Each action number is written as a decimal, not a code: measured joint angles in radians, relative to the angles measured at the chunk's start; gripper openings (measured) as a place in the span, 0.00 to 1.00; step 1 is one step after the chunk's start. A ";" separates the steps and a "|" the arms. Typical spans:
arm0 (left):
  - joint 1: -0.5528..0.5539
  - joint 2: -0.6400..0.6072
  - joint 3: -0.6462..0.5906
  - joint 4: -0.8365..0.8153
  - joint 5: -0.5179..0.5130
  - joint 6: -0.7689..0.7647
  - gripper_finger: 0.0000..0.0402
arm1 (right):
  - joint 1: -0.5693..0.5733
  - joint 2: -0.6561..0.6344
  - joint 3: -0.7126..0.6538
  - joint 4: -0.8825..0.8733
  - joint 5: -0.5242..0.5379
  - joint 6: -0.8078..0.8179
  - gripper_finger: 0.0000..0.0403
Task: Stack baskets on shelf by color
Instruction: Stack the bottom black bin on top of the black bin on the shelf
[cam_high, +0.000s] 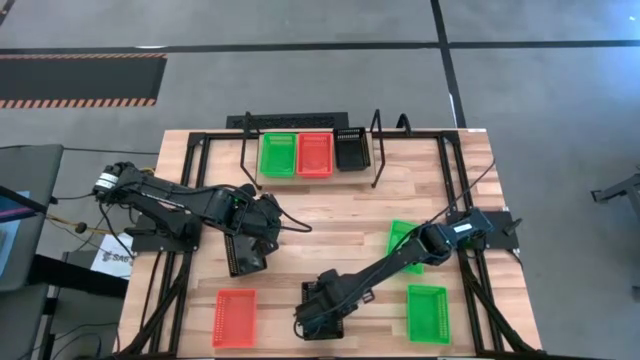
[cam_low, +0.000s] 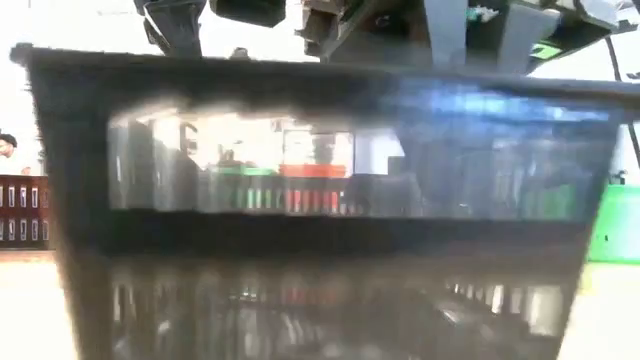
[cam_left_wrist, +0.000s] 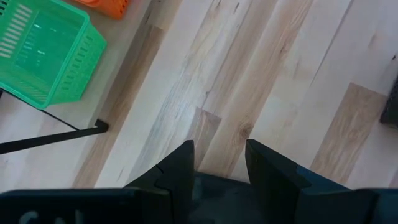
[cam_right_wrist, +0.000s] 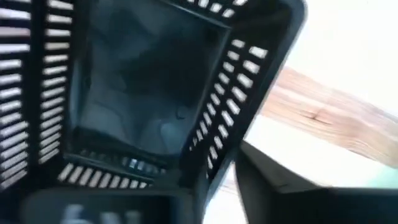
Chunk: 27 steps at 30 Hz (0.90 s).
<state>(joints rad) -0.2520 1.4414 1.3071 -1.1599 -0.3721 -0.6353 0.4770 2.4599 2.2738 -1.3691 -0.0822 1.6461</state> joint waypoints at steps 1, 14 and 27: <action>0.000 0.000 0.000 0.000 0.000 0.000 0.33 | 0.000 0.000 0.000 0.003 0.000 -0.005 0.15; 0.000 0.000 0.000 0.000 0.000 0.004 0.33 | -0.010 -0.001 0.025 -0.033 0.024 -0.052 0.02; 0.000 0.000 0.000 -0.001 0.000 0.007 0.33 | -0.041 -0.236 0.057 -0.206 0.379 -0.085 0.00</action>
<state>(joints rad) -0.2518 1.4413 1.3071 -1.1606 -0.3718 -0.6285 0.4362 2.2244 2.3310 -1.5752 0.2964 1.5612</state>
